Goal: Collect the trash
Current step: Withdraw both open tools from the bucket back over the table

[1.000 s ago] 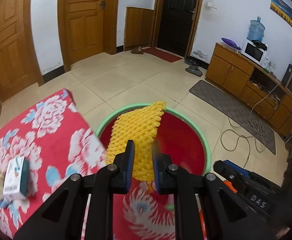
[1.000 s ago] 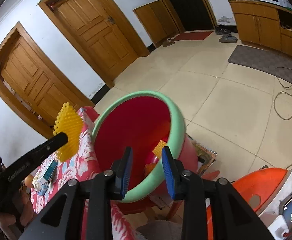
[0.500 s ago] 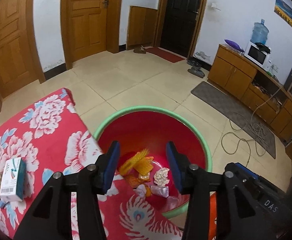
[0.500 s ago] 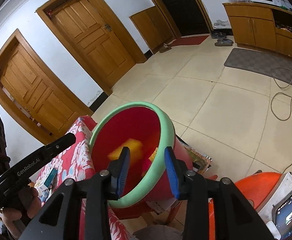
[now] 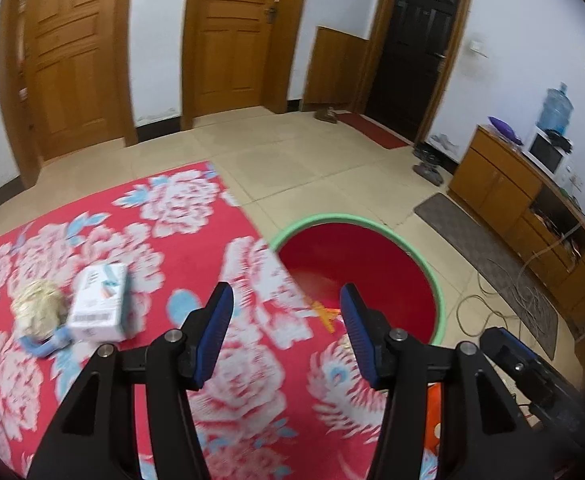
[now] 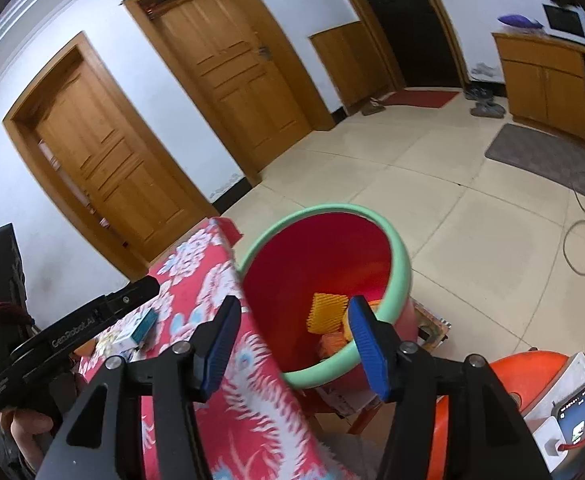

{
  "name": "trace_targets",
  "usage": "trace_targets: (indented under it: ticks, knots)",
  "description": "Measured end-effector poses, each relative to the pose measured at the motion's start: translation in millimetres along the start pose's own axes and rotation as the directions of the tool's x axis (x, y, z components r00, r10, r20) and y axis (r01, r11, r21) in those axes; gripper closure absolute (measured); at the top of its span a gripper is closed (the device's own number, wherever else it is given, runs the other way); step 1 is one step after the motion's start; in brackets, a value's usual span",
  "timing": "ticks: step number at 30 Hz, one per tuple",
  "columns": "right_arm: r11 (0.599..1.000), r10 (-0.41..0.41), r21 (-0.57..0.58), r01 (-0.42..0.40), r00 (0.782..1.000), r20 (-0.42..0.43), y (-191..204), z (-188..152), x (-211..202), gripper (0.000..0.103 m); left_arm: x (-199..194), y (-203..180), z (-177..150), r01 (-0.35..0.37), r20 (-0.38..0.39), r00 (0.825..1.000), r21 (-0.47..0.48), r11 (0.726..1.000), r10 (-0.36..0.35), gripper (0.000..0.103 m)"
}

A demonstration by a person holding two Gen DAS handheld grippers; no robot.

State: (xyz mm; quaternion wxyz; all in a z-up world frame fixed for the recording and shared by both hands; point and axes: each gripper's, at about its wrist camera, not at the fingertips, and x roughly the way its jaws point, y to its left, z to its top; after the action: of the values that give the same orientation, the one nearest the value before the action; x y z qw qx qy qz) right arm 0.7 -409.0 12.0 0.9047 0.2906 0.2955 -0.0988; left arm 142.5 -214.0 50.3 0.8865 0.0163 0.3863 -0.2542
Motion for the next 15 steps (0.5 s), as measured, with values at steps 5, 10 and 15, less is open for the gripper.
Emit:
trace_targets:
  ticks: [5,10,15]
  knots:
    - [0.999,0.008,-0.048,-0.008,1.000,-0.008,21,-5,-11,0.044,-21,25,-9,-0.036,0.004,0.999,-0.049,0.998,0.036,0.047]
    - [0.998,0.032,-0.054,-0.033,0.999,-0.019,38,-12,-22,0.043,-45,51,-23,-0.102,-0.011,0.995,-0.108,0.989,0.102,0.047]
    - [0.993,0.069,-0.096,-0.073,0.997,-0.041,62,-22,-31,0.043,-72,81,-33,-0.151,0.005,0.988,-0.158,0.976,0.154,0.047]
